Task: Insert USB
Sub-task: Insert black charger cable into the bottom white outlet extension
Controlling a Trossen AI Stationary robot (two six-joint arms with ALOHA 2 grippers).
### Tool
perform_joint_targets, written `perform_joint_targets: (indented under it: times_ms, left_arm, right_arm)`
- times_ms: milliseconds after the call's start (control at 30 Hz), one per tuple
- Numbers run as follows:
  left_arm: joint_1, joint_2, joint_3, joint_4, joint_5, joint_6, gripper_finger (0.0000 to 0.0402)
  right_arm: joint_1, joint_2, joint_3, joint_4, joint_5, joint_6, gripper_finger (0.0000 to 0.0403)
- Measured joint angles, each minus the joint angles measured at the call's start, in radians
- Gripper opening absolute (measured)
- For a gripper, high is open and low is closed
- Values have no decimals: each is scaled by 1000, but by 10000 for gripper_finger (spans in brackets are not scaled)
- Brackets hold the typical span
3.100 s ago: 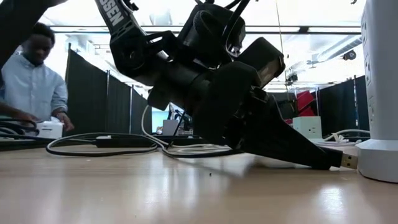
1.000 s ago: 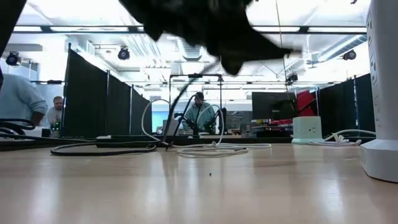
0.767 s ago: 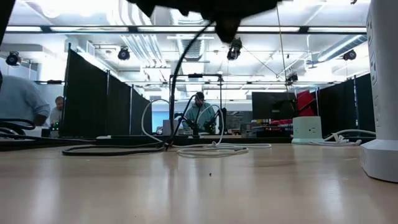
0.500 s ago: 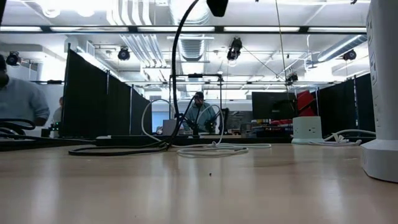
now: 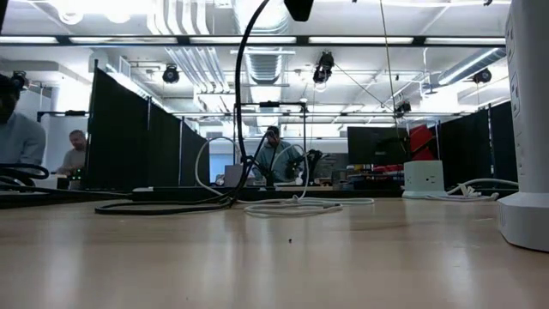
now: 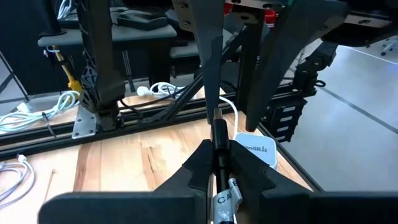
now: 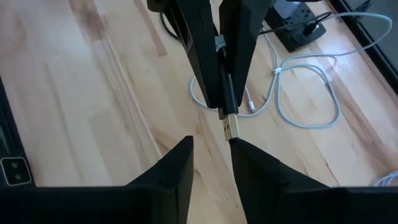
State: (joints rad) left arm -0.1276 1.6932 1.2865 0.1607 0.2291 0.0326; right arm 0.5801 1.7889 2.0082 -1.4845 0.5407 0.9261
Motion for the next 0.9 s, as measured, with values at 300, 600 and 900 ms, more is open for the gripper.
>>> perform_joint_targets:
  times_ms: [300, 600, 900]
  left_arm:
    - [-2, 0, 0, 17, 40, -1, 21]
    - [-4, -1, 0, 19, 41, -3, 21]
    - [-2, -1, 0, 14, 40, 11, 21]
  right_arm:
    - [-13, -2, 15, 5, 13, -90, 66]
    - [-30, -3, 14, 6, -39, -125, 32]
    - [-40, -11, 14, 17, -63, -115, 4]
